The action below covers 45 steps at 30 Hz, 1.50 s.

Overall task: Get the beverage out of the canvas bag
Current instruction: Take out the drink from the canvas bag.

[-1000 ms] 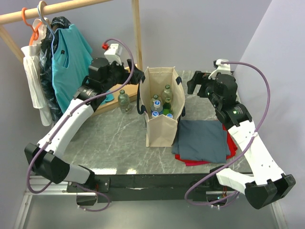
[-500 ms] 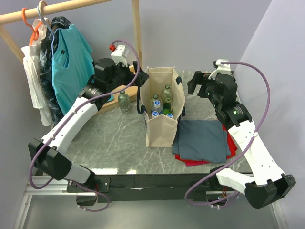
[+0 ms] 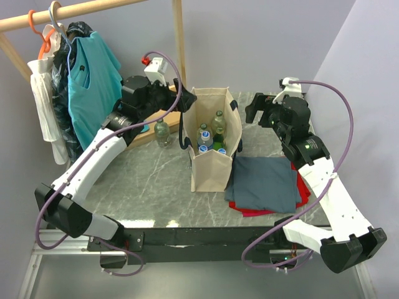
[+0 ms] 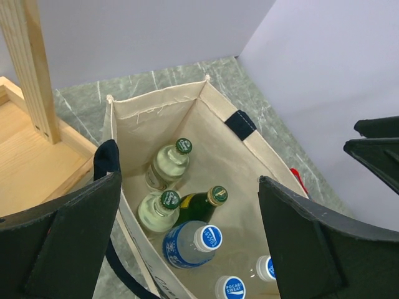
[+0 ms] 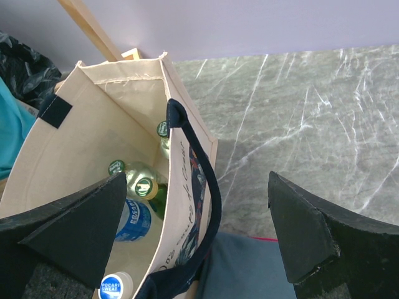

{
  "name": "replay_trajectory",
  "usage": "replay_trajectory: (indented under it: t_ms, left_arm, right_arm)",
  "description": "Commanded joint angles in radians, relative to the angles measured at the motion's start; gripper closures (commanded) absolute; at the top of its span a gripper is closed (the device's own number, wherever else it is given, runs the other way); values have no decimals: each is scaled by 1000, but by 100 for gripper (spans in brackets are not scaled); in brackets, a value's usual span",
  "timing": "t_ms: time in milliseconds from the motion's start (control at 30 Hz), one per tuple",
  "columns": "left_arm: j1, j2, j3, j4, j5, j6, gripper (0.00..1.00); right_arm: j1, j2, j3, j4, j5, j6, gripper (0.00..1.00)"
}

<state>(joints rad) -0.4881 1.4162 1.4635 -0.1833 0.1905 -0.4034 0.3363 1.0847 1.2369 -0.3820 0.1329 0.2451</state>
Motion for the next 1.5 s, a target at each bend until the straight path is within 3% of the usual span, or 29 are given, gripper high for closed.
replay_trajectory:
  t_ms: [0,967,1333,1467]
  left_arm:
    - [-4,-60,15,59,13,-26,4]
    - [-15,-42,1,93,-48,-32,4]
    - [-33,58,136,50,-17,11,4]
    - [-33,145,254,-5,13,34,4]
  right_arm:
    - [3,-5,18,20,-6,0,0]
    - [4,-26,27,5,-13,-1,0]
    - [3,-25,42,-20,-10,-9,0]
    - [4,-28,46,-28,-10,-9,0]
